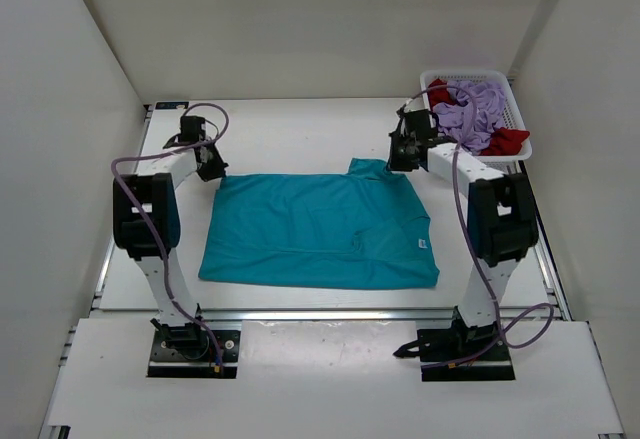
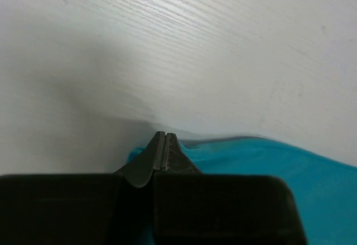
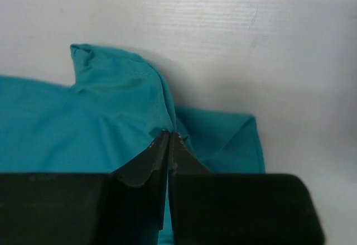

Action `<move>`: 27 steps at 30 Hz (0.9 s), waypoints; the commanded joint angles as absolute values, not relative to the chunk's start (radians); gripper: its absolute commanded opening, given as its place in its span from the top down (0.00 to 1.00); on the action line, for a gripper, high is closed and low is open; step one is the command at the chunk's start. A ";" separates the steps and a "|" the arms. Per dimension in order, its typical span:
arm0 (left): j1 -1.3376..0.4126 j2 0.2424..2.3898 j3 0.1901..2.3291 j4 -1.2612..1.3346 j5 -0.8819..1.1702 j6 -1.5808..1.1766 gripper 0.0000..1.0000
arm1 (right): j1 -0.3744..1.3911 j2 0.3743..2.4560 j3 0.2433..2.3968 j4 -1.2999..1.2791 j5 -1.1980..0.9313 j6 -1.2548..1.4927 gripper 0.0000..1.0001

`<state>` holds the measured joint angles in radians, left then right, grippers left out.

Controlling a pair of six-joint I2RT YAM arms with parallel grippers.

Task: Fold and stack the t-shirts
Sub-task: Grap the side of the flattened tshirt furthest away from the robot with both arms, then fold the other side of the tshirt into a rectangle

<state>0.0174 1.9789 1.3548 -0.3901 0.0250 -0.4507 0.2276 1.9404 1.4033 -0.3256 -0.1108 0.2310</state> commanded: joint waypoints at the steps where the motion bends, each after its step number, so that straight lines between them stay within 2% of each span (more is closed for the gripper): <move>1: 0.021 1.826 1.316 -0.361 0.057 -0.469 1.00 | 0.250 1.788 1.318 -0.298 -0.089 0.290 1.00; 13: 0.055 1.432 1.011 -0.336 0.103 -0.489 1.00 | 0.337 1.326 0.898 -0.276 -0.005 0.368 1.00; 18: 0.074 1.350 0.924 -0.365 0.117 -0.476 1.00 | 0.356 1.131 0.755 -0.324 0.038 0.387 1.00; 27: 0.106 1.235 0.805 -0.406 0.136 -0.440 1.00 | 0.511 0.956 0.601 -0.474 0.170 0.491 1.00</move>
<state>0.0841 1.2850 0.8429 -0.3843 0.1150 -0.4652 0.4625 0.9974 0.6308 -0.4038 0.0849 0.4240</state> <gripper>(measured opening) 0.017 0.007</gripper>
